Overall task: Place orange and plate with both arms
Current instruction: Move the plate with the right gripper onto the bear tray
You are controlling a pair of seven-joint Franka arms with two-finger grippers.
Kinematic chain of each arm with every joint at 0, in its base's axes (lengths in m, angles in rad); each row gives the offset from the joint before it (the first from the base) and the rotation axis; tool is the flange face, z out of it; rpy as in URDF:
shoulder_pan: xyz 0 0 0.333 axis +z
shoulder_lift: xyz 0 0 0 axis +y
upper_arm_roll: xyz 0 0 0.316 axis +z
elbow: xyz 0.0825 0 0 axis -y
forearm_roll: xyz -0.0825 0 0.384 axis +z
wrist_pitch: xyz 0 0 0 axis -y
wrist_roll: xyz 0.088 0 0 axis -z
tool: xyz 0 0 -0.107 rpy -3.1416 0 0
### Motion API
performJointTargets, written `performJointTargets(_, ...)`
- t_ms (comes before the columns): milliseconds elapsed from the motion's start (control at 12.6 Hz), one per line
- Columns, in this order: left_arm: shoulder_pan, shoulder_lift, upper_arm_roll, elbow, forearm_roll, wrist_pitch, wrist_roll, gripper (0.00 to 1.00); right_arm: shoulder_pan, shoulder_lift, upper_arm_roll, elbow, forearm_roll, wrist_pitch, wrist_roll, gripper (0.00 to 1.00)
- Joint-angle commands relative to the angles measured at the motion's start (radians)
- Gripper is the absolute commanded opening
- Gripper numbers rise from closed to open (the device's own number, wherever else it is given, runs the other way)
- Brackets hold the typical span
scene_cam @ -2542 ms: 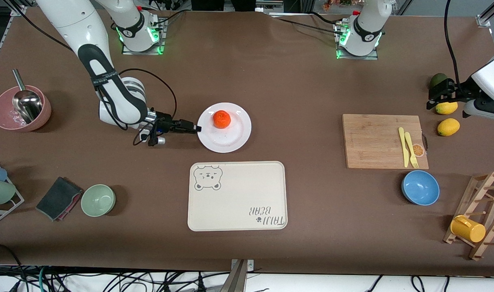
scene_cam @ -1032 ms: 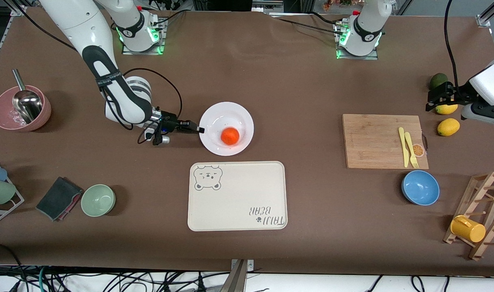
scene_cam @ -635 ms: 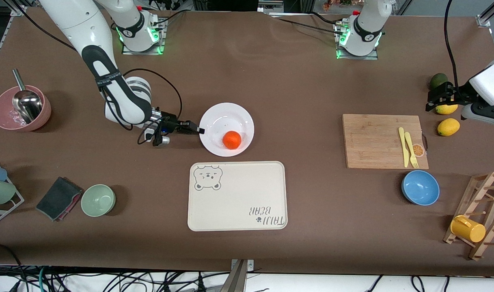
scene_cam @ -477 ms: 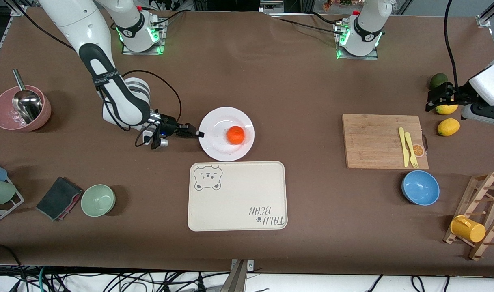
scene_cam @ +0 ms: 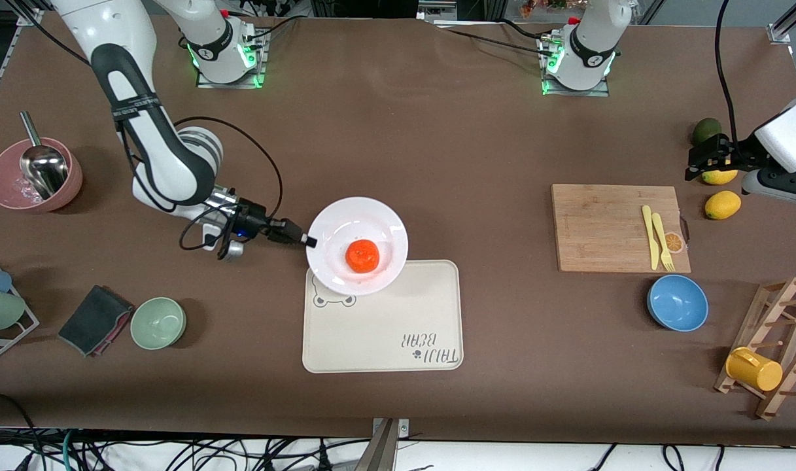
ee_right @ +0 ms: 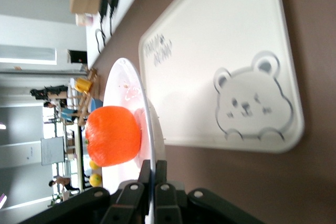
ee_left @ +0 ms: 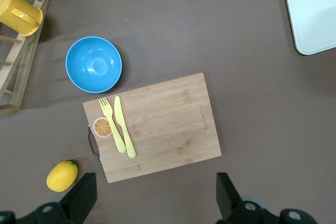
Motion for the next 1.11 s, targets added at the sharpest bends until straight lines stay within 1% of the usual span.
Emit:
performJointTargets(0, 0.005, 0.002, -0.004, 0.008, 0.021, -0.010, 0.023, 1.00, -0.011, 0.079, 0.002, 0.148, 0.012, 0.001, 0.051, 0.00)
performJointTargets(318, 0.005, 0.002, -0.004, 0.008, 0.021, -0.009, 0.023, 1.00, -0.012, 0.203, 0.002, 0.292, 0.007, 0.002, 0.051, 0.00)
performJointTargets(397, 0.005, 0.002, -0.004, 0.008, 0.021, -0.010, 0.023, 1.00, -0.011, 0.237, -0.003, 0.314, 0.004, 0.001, 0.046, 0.00)
performJointTargets(635, 0.005, 0.002, -0.004, 0.008, 0.021, -0.009, 0.023, 1.00, -0.009, 0.283, -0.012, 0.325, 0.013, -0.001, -0.030, 0.00)
performJointTargets(1032, 0.005, 0.002, -0.004, 0.008, 0.021, -0.009, 0.023, 1.00, 0.002, 0.328, -0.013, 0.325, 0.004, 0.001, -0.039, 0.00)
